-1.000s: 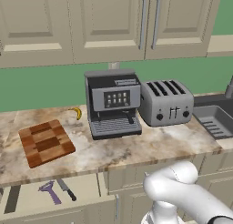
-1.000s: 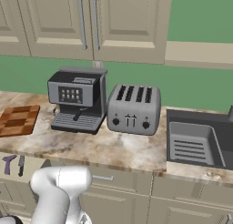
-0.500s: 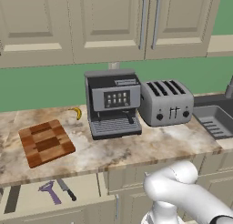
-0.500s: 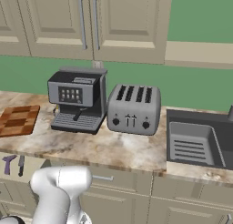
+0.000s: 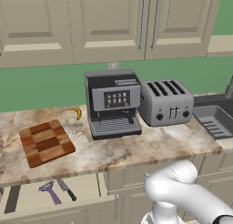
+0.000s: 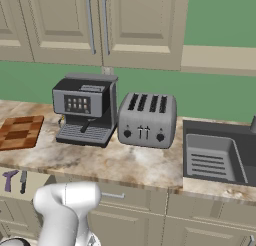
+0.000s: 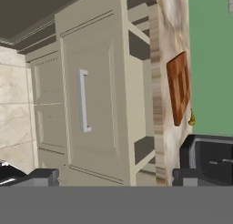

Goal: Open the drawer on the left and place the cutting tools on the cutting board.

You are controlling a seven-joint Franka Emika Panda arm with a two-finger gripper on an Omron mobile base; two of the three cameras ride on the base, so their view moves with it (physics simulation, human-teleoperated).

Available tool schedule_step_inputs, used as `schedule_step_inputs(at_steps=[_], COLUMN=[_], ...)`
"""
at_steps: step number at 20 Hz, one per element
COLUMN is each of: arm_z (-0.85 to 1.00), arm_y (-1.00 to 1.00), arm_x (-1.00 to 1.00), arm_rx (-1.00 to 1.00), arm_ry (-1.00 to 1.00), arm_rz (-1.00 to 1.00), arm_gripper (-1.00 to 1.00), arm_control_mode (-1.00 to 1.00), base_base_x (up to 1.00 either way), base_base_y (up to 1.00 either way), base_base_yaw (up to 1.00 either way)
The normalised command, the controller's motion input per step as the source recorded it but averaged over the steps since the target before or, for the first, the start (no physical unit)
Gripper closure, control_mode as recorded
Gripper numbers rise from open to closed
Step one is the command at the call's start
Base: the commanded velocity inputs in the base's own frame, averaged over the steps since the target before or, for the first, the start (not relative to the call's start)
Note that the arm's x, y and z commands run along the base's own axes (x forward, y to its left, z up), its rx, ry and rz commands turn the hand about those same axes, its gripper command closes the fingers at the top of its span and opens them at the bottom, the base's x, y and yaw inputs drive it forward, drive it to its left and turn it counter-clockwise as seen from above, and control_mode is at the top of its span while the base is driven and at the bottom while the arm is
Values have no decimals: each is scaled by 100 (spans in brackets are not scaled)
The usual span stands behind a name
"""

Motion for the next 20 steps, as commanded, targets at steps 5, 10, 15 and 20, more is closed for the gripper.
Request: schedule_step_inputs(at_steps=[5, 10, 15, 20], arm_z=[0, 0, 0, 0], arm_y=[-12, -7, -2, -1], arm_x=[0, 0, 0, 10], arm_rx=[0, 0, 0, 0], arm_ry=[3, 5, 5, 9], arm_rz=[0, 0, 0, 0], arm_gripper=[-100, -100, -100, -100], arm_control_mode=[-100, -100, -100, -100], base_base_x=[0, 0, 0, 0], base_base_y=[0, 0, 0, 0], base_base_yaw=[0, 0, 0, 0])
